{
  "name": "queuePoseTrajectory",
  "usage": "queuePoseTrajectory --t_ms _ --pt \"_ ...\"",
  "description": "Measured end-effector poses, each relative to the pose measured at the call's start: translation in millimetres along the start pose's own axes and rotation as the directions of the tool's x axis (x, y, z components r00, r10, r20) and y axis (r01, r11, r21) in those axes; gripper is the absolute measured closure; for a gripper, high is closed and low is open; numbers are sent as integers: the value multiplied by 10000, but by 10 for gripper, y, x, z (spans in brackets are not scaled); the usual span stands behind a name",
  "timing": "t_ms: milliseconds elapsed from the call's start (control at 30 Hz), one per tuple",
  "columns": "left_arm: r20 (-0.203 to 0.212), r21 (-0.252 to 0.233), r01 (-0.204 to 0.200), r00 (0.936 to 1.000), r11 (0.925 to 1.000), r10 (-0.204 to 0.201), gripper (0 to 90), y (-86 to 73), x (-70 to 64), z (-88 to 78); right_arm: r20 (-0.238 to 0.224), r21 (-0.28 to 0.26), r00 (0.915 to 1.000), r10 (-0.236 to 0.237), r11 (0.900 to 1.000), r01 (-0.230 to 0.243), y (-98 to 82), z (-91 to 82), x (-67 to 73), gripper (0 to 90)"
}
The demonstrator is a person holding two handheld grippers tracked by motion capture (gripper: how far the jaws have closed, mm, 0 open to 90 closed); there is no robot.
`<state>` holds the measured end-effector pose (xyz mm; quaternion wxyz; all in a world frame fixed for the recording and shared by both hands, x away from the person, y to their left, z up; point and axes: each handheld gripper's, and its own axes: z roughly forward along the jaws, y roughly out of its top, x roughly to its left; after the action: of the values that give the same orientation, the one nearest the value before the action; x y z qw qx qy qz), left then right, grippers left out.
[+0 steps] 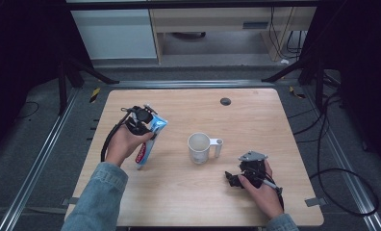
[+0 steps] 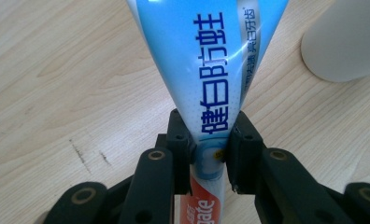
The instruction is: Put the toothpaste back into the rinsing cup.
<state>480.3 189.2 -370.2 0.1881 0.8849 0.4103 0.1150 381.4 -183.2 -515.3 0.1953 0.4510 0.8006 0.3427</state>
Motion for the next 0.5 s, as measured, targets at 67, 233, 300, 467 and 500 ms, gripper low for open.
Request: queuePoseTrajectory --t_ms 67,233,300,467,500 --pt "-9 -110 39 10000 9999 -39 733 1 12 -43 3 -2 10000 1 10000 -1 0 0 0 4" --pt "-222 -442 182 9996 9989 -192 737 0 40 -144 -7 -7 10000 38 10000 -38 0 -1 -1 7" --pt "-297 -502 180 9994 9986 -195 739 6 60 -172 -17 -14 10000 45 10000 -45 0 -3 -3 7" --pt "-315 -668 125 9994 9977 -146 742 34 58 -252 -3 5 10000 32 10000 -32 0 -3 0 7" --pt "-315 -723 109 9994 9973 -132 742 38 54 -267 0 2 10000 33 10000 -33 0 -3 0 7"
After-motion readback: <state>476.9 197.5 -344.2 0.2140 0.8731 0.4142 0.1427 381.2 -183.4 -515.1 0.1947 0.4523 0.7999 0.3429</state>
